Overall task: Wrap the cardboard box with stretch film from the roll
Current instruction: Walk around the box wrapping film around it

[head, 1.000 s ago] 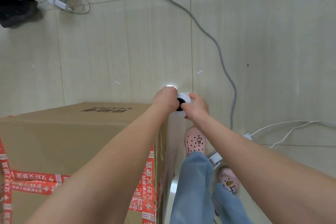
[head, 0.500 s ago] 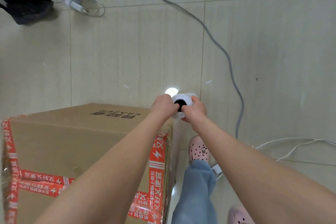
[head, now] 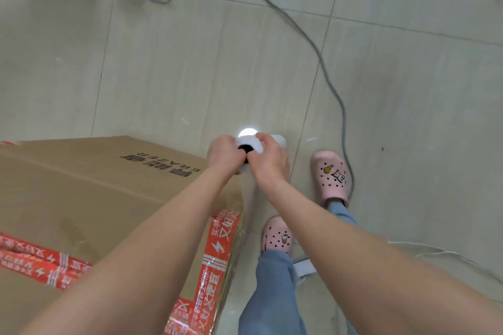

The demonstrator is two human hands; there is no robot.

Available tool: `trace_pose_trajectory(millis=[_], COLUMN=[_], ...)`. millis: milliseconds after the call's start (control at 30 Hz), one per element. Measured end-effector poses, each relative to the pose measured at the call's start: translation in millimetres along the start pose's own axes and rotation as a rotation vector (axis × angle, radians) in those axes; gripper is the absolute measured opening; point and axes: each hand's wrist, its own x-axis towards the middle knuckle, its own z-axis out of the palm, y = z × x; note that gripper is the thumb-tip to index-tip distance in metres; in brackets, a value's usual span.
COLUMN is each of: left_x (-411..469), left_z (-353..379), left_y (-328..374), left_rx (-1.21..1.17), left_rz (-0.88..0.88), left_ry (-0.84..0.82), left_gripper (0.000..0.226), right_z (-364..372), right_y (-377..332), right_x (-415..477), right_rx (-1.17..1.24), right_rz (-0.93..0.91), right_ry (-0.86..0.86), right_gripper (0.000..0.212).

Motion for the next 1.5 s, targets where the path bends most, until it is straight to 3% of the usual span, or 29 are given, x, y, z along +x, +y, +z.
trace_pose_trajectory(millis=[100, 200, 300, 433, 500, 567, 633, 700, 800, 900, 1067, 1200, 1267, 1333, 1433, 1500], left_x=[-2.9, -3.0, 3.2, 16.2, 21.7, 24.3, 24.6, 27.2, 28.4, 27.6, 22.9, 25.8, 30.1, 35.4, 42.5, 46.0], left_z=[-1.5, -3.5, -13.6, -30.3, -34.0, -36.1, -39.2, -40.3, -45.8, -55.0, -58.1, -61.3, -65.4, -70.0, -82.5, -91.4], left_y=[-6.1, -7.3, 1.3, 18.8, 25.5, 29.9, 30.9, 28.2, 19.3, 13.9, 8.6, 1.3, 2.8, 7.5, 13.9, 12.0], left_rx=[-0.397, -0.54, -0.333, -0.028, 0.052, 0.065, -0.053, -0.281, -0.644, -0.734, -0.504, -0.295, -0.191, -0.095, 0.053, 0.06], left_rz=[-0.24, -0.361, -0.217, 0.019, 0.058, 0.015, -0.101, -0.263, -0.461, -0.519, -0.376, -0.216, -0.132, -0.076, -0.083, -0.124], left_ry=[0.039, 0.037, -0.002, 0.018, 0.006, 0.033, 0.105, 0.169, 0.201, 0.133, 0.105, 0.164, 0.182, 0.165, 0.14, 0.129], left_gripper=[0.012, 0.013, 0.013, 0.043, 0.027, 0.012, 0.011, 0.011, 0.011, 0.009, 0.009, 0.048, 0.058, 0.051, 0.013, 0.003], right_z=[3.8, 5.0, 3.4, -6.1, -12.2, -13.3, -10.3, -4.6, 4.9, 17.3, 21.6, 21.3, 25.4, 27.4, 28.9, 32.4], right_y=[-9.2, -19.2, -30.0, -39.1, -47.5, -57.7, -66.4, -73.1, -83.3, -91.2, -101.8, -102.0, -101.2, -101.2, -104.6, -115.2], right_x=[3.2, 14.0, 23.6, 36.0, 44.6, 52.1, 56.5, 56.5, 50.3, 48.9, 53.3, 57.4, 58.2, 59.2, 68.3, 73.8], right_rx=[-0.007, 0.03, 0.063, -0.044, -0.123, -0.223, -0.254, -0.194, -0.058, -0.093, -0.217, -0.33, -0.294, -0.3, -0.419, -0.516], right_rz=[-0.031, 0.107, 0.135, 0.084, 0.037, -0.049, -0.102, -0.11, 0.039, 0.051, 0.041, 0.02, 0.045, 0.028, -0.053, -0.14], right_ry=[-0.061, -0.202, -0.205, -0.286, -0.325, -0.343, -0.305, -0.255, -0.343, -0.385, -0.375, -0.408, -0.417, -0.408, -0.403, -0.41], right_gripper=[0.058, 0.055, 0.039, 0.04, 0.044, 0.033, 0.021, 0.022, 0.05, 0.033, 0.012, 0.012, 0.027, 0.031, 0.027, 0.02])
